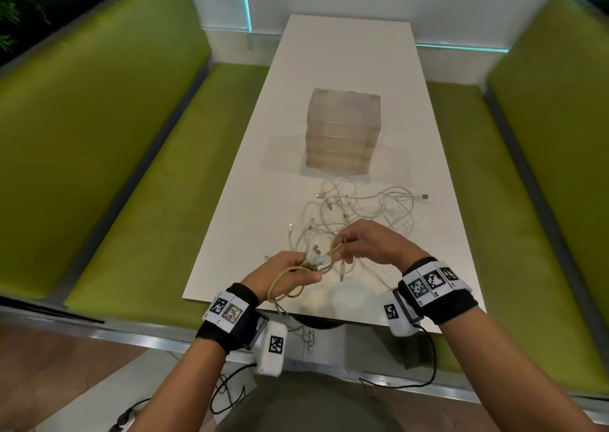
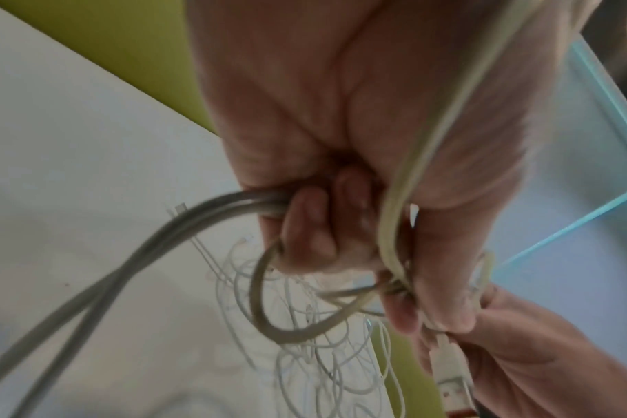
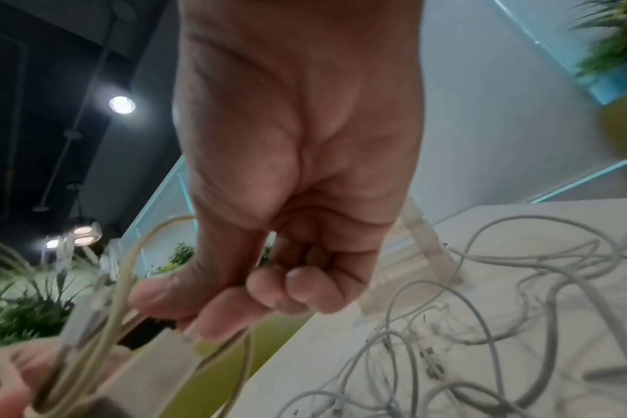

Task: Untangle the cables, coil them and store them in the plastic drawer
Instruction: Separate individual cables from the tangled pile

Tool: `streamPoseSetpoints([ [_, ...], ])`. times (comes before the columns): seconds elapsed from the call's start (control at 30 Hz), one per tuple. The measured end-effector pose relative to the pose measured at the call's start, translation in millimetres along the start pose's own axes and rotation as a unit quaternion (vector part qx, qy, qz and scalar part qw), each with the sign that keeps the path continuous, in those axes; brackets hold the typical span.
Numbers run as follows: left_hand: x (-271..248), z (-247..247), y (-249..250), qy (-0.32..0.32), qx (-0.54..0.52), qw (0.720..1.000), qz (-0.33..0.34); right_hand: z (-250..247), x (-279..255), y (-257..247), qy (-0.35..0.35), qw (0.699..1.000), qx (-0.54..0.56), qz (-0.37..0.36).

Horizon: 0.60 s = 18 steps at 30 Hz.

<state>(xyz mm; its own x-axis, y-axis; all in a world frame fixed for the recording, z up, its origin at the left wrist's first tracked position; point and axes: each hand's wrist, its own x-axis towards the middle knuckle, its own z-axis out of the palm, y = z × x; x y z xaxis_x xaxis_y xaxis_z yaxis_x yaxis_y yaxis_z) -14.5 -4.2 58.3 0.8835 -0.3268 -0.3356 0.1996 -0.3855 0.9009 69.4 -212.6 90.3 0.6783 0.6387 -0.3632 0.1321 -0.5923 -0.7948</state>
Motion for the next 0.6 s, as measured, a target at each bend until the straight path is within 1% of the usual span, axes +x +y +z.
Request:
streamPoseSetpoints([
  [0.1,-6,-8,-6,0.045,-0.102,0.994,0.010,-2,-7,6,0.044,0.996,0.082,-0.016],
  [0.13,-8,-12,-8,0.061,-0.131,0.989,0.017,-2,-10,10,0.044,0.994,0.096,-0.018],
  [0.2,-9,-21,-16,0.099,-0.179,0.978,0.036,-1,-16,17,0.023,0.995,0.093,-0.014],
  [0.3,-8,-28,-21,0.173,-0.248,0.952,0.050,10,-22,27,-0.025,0.998,0.053,0.013],
  [0.37,-6,-28,-17,0.191,-0.304,0.932,0.048,22,-23,33,-0.054,0.998,0.021,0.034],
  [0.4,-5,-26,-13,0.189,-0.318,0.928,0.049,28,-22,35,-0.070,0.997,0.000,0.040],
  [0.5,1,-19,-3,0.190,-0.322,0.926,0.040,46,-22,35,-0.121,0.988,-0.083,0.049],
  [0.6,6,-13,3,0.184,-0.321,0.928,0.044,58,-27,26,-0.179,0.966,-0.182,0.033],
])
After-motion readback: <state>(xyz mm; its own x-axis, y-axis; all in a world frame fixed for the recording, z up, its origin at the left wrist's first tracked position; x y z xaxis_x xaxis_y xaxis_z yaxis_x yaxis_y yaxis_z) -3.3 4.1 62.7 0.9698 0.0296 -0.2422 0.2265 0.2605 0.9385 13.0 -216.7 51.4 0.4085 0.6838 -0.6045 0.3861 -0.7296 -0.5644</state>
